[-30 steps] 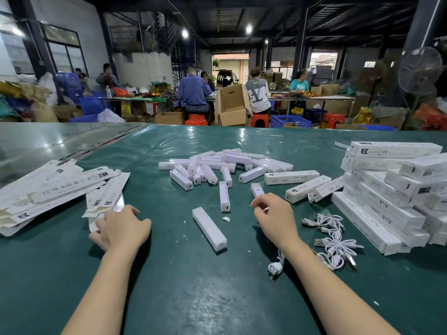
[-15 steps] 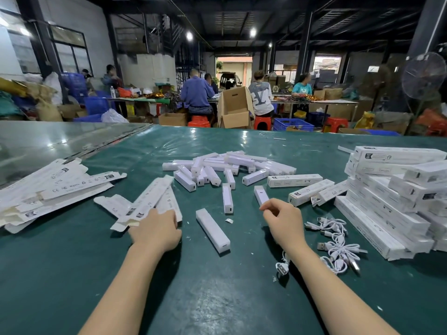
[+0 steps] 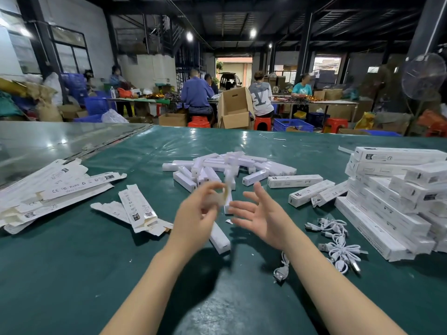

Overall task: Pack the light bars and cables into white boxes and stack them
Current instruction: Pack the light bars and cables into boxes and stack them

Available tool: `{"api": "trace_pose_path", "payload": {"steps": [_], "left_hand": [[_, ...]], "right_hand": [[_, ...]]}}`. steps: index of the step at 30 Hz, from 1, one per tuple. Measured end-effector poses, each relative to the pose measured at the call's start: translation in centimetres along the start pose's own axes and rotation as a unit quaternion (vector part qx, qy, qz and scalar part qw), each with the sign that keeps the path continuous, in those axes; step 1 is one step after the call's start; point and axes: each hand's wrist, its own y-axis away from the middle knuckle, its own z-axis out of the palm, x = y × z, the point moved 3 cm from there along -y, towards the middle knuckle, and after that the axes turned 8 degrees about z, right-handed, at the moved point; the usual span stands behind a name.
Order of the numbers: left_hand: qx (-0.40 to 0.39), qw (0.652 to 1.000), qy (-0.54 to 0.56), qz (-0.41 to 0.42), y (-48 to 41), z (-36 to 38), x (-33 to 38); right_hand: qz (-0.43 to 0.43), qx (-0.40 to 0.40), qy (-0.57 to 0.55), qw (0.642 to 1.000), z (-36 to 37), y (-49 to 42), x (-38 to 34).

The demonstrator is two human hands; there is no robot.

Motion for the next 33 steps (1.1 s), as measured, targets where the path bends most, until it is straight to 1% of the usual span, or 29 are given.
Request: {"api": "trace_pose_path", "payload": {"steps": [2,3,4,6,8,9,13,15,16,17,19,21,24,26,28,31,32,33], "left_hand": [[-0.074,0.997,-0.004,0.036,0.4,1.5,0.6],[-0.093,0.995,-0.01,0.039,0.5,1.8,0.7],[-0.099,0.994,-0.023,0.039,0.4,1.7,0.6],[-0.087,0.994,-0.061,0.031,0.3,0.9,0.1],[-0.087,0.992,-0.087,0.022,0.1,0.4,-0.1],[-0.086,0.993,-0.083,0.013,0.1,0.4,-0.1],[-0.034,0.999,-0.023,-0.032,0.3,0.8,0.2],[-0.012,0.998,0.009,-0.063,0.2,1.1,0.1],[0.001,0.995,0.041,-0.09,0.2,1.3,0.0],[0.017,0.988,0.088,-0.127,0.2,1.5,-0.2],[0.038,0.962,0.182,-0.198,0.4,2.1,-0.5],[0.039,0.953,0.209,-0.216,0.5,2.4,-0.6],[0.021,0.96,0.209,-0.186,0.4,2.5,-0.4],[0.038,0.956,0.215,-0.195,0.5,2.6,-0.4],[0.078,0.933,0.269,-0.226,0.5,2.8,-0.4],[0.123,0.879,0.378,-0.262,0.3,2.9,-0.3],[0.126,0.872,0.392,-0.265,0.3,2.9,-0.3],[0.122,0.876,0.385,-0.262,0.3,2.9,-0.3]], "right_hand": [[0.014,-0.058,-0.024,0.998,0.0,0.2,0.1],[0.008,-0.068,-0.031,0.997,-0.1,0.4,0.0],[-0.001,-0.067,-0.039,0.997,-0.4,0.6,-0.3],[-0.007,-0.053,-0.057,0.997,-0.8,0.7,-0.6],[-0.008,-0.019,-0.096,0.995,-1.2,0.6,-0.6],[-0.012,0.0,-0.115,0.993,-1.4,0.4,-0.5],[-0.043,0.044,-0.173,0.983,-2.1,0.2,-0.2],[-0.059,0.071,-0.169,0.981,-2.2,0.1,-0.2],[-0.066,0.087,-0.162,0.981,-2.3,0.1,-0.2],[-0.074,0.102,-0.158,0.979,-2.2,0.1,-0.2],[-0.089,0.123,-0.168,0.974,-2.4,0.0,-0.1],[-0.094,0.134,-0.183,0.969,-2.4,0.0,0.0],[-0.09,0.128,-0.2,0.967,-2.3,0.0,0.0],[-0.094,0.108,-0.192,0.971,-2.1,0.1,-0.1],[-0.107,0.082,-0.164,0.977,-1.7,0.1,-0.2],[-0.121,0.051,-0.135,0.982,-1.1,0.2,-0.2],[-0.121,0.045,-0.14,0.982,-1.1,0.2,-0.1],[-0.121,0.04,-0.149,0.981,-1.0,0.2,0.0]]}}
